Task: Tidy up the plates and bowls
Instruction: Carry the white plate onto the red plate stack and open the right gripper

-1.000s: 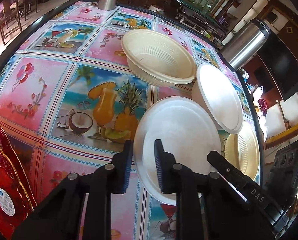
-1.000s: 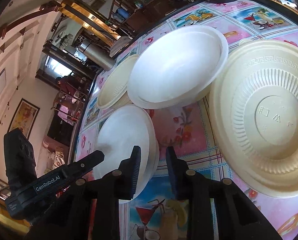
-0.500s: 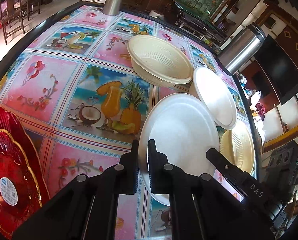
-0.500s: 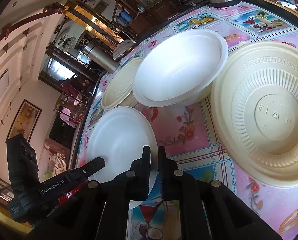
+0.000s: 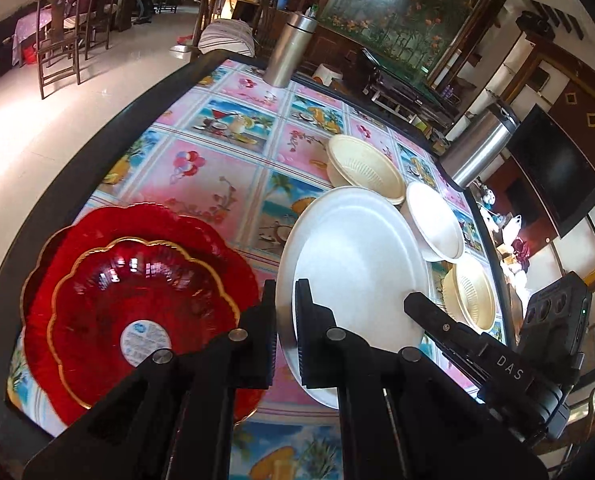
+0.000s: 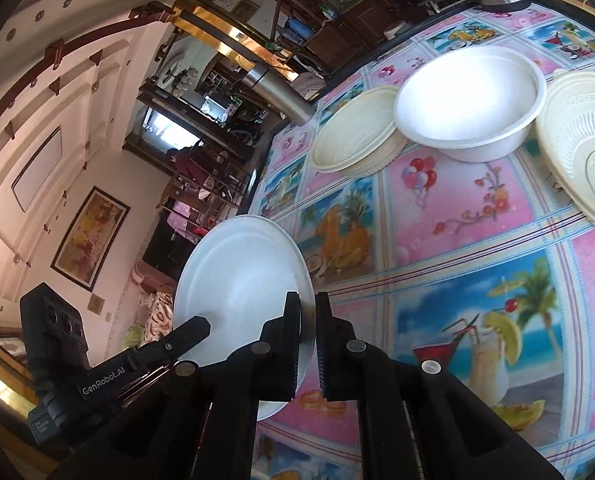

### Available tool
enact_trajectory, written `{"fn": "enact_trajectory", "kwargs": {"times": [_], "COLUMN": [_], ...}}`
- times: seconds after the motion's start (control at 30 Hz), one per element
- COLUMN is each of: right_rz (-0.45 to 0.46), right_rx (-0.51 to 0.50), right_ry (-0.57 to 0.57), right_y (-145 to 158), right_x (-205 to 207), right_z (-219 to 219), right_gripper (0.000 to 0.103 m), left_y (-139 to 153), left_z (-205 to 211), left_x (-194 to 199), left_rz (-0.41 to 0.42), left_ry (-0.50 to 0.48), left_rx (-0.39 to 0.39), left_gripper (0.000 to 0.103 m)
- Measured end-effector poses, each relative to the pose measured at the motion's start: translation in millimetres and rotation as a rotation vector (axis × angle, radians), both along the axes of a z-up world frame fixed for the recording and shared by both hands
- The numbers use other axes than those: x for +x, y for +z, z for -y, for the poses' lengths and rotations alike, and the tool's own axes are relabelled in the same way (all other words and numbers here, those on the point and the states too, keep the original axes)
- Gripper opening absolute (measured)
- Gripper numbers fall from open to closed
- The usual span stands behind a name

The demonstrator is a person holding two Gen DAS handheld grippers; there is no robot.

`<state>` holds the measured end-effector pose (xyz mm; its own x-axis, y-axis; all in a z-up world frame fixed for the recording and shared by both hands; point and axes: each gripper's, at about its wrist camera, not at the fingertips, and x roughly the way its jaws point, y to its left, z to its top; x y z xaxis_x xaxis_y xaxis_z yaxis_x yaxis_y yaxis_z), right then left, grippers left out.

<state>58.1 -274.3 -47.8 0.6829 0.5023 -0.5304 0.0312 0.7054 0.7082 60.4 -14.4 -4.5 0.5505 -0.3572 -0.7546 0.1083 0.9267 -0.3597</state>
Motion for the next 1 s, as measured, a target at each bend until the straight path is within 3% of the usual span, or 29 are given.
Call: {"fn": "enact_trajectory", "kwargs": {"times": [0.3,0.6,1.0], "right_rz": [0.042,-0.028,-0.089], "right_rx": [-0.082,-0.163,-0.23], "right_ry": [0.12,0.196,0.213], "right_y": [28.2,1.1,-23.9], "right_x": [-7.8,-5.0,1.2], "right_z": [-86.2,-148.9,-171.6], "right_gripper": [0.007,0.007,0.008], "left_y": [-12.2,-44.8,-61.2], "left_z": [-68.5,-102.4,-106.6], "left_x": [-19.0,-18.1,-14.3], "left_rz": [-0.004,-0.063,-0.072], "left_ry": [0.08,0.131,0.131], "left_rx": [0.022,0.061,0.147], "left_gripper": [0.007,0.008,0.009]}}
